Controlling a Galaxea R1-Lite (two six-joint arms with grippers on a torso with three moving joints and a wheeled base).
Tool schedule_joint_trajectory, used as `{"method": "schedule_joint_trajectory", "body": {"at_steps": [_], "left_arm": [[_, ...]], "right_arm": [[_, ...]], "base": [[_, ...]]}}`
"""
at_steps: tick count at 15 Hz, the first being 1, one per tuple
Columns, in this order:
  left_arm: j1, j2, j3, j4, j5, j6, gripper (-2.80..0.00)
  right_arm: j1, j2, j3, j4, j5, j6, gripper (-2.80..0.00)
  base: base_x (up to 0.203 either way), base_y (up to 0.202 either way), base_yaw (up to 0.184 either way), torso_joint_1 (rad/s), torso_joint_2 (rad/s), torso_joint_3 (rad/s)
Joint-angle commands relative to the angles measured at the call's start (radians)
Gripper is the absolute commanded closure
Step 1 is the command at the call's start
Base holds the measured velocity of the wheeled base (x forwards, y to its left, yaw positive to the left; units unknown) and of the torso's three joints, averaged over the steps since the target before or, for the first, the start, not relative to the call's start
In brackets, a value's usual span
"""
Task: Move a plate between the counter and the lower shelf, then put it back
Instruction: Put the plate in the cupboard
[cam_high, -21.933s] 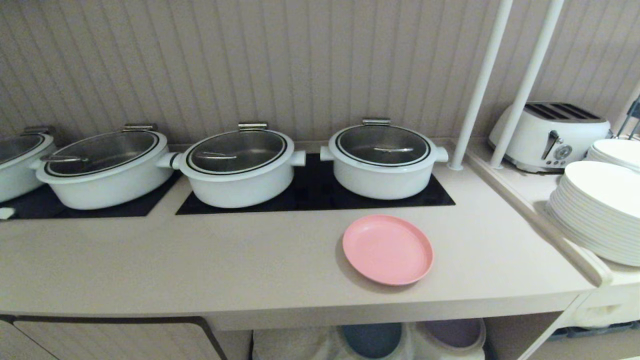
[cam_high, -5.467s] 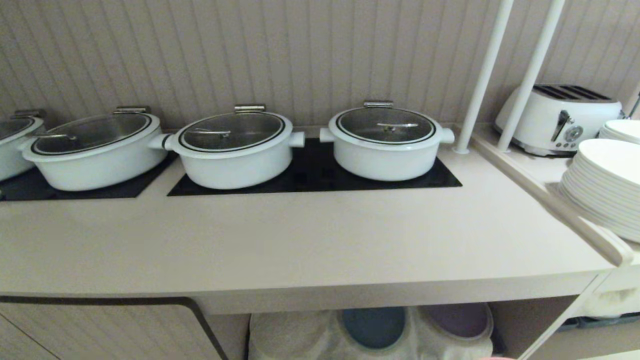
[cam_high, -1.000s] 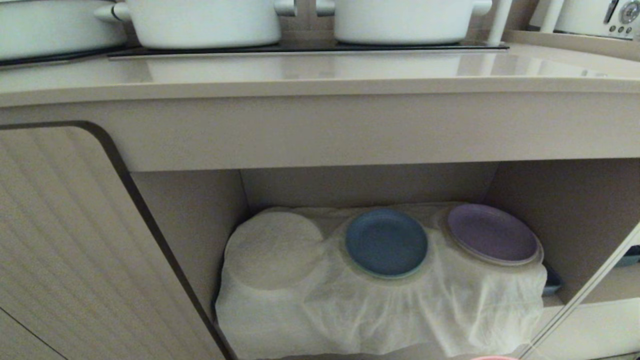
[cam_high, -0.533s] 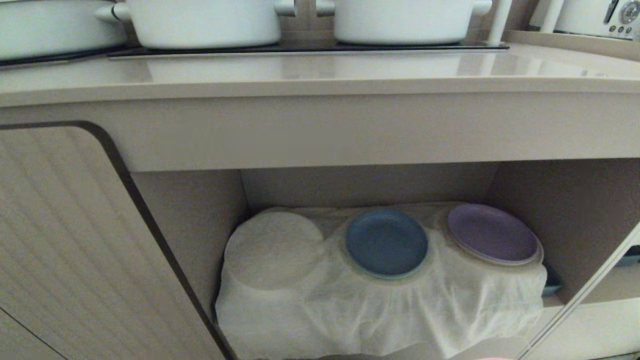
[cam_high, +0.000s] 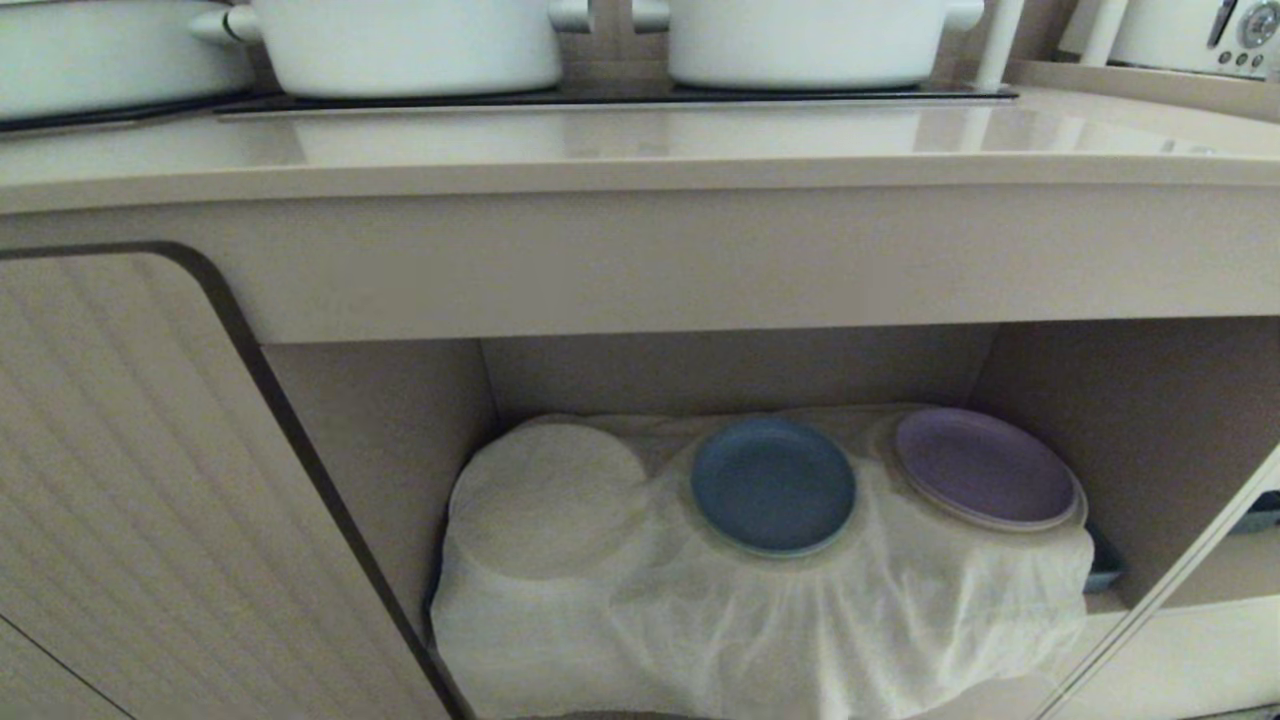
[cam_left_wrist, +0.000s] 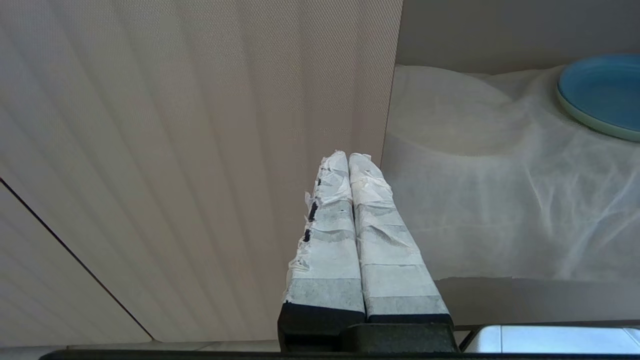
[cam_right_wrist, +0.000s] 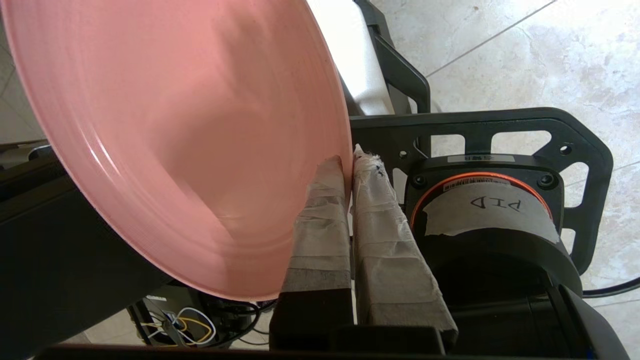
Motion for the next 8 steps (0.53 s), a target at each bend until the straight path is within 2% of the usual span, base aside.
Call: {"method": "schedule_joint_trajectory", "body": {"at_steps": [1, 8], "left_arm": [[0.000, 0.000, 0.000, 0.000, 0.000, 0.000, 0.00], [0.000, 0.000, 0.000, 0.000, 0.000, -0.002, 0.00]], "right_arm": [[0.001, 0.002, -0.001, 0.003, 0.001, 0.003, 0.00], [0.001, 0.003, -0.001, 0.003, 0.001, 0.003, 0.00]], "base": [[0.000, 0.000, 0.000, 0.000, 0.00, 0.000], [0.000, 0.000, 0.000, 0.000, 0.00, 0.000]]}}
